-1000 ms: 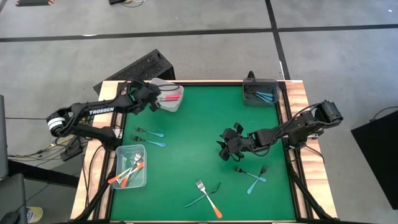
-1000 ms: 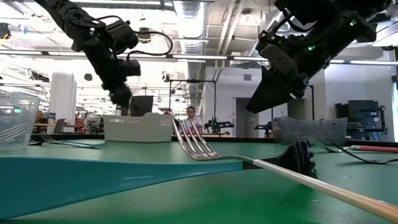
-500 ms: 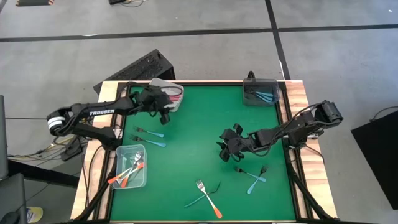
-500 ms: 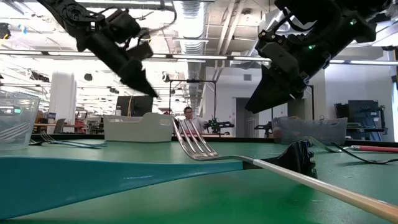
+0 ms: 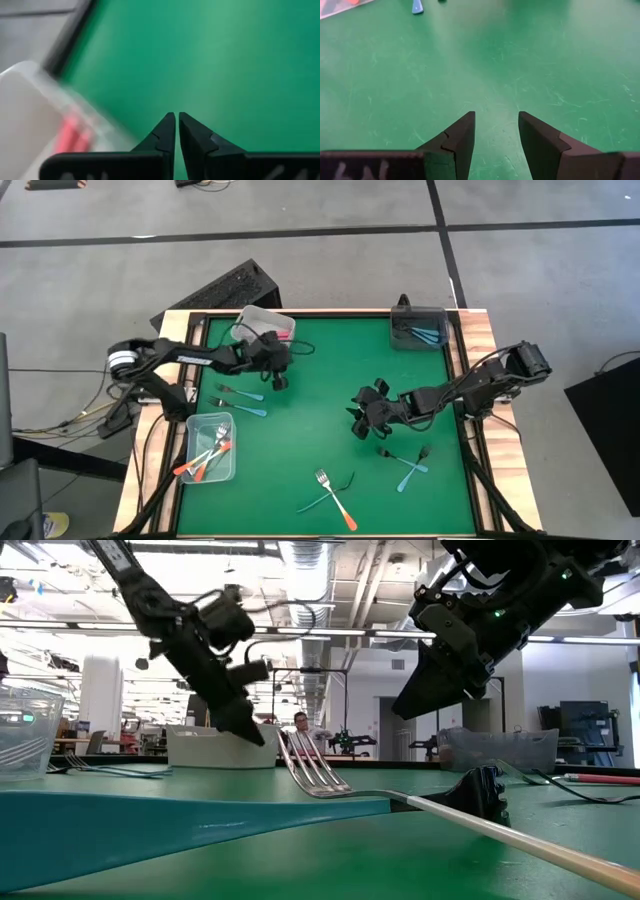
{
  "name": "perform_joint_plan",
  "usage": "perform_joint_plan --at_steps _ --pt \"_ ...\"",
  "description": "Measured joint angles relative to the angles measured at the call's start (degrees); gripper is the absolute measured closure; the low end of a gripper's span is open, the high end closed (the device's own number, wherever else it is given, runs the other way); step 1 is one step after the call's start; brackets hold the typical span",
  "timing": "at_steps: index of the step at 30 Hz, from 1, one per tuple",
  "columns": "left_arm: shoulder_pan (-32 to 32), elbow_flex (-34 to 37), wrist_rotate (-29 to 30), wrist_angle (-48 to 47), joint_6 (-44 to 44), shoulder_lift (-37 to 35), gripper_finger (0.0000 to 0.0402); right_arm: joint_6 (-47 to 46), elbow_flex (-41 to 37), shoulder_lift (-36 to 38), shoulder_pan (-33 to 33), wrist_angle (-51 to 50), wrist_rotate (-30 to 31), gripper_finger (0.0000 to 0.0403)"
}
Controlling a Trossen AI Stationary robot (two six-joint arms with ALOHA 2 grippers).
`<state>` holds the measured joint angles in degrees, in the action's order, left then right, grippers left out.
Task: Sort silverware by color (type)
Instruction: Adjust the white bin
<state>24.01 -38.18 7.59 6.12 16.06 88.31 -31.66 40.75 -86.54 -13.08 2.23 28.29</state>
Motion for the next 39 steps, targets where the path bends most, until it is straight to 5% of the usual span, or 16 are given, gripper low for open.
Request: perform_joint_plan --at_steps 10,17,29,35,39 --pt "6.45 -0.01 15.63 7.48 -6.54 2.37 0.04 0.17 0.0 0.0 0.21 -0.09 0.0 0.0225" --pt "9.9 -0.06 12.46 5.14 -7.09 1.31 0.04 -0.21 0.0 0.0 0.48 -0.12 0.0 0.0225" --pt "6.91 -0.06 10.83 2.79 -7.85 -1.83 0.0395 -0.48 0.0 0.11 0.47 -1.12 0.0 0.0225" --pt "2.08 -0.06 9.78 2.05 -9.23 -10.84 0.0361 -6.63 0.89 5.07 -0.62 -16.78 -1.69 0.0225" --pt "-2.68 -0.07 0.29 3.08 -11.81 -15.35 0.034 -10.65 2.16 8.9 -2.96 -27.52 -6.49 0.0225"
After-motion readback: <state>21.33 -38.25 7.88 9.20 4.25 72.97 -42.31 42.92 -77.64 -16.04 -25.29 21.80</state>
